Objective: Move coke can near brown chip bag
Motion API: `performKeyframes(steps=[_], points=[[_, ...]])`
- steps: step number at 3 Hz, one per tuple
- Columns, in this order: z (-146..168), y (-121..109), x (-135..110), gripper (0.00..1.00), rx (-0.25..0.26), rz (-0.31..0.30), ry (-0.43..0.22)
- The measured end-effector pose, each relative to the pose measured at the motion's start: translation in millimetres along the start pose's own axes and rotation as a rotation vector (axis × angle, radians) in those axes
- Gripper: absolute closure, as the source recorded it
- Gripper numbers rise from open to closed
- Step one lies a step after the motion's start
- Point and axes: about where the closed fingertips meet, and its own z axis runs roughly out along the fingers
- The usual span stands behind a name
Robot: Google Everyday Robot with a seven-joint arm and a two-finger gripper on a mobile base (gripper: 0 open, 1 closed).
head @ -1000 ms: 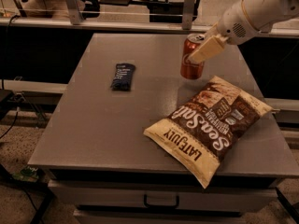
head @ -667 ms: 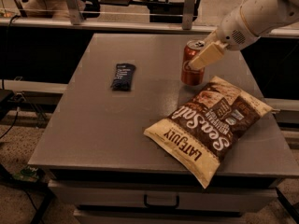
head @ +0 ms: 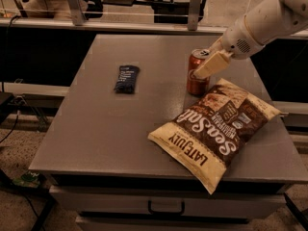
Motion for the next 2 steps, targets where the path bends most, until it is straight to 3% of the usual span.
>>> performKeyframes(steps=[1,2], points=[[2.4,0.7,-0.5,0.05,-0.004,-0.001,0.001],[3.9,1.1,-0.8,0.0,-0.007,-0.002,0.001]])
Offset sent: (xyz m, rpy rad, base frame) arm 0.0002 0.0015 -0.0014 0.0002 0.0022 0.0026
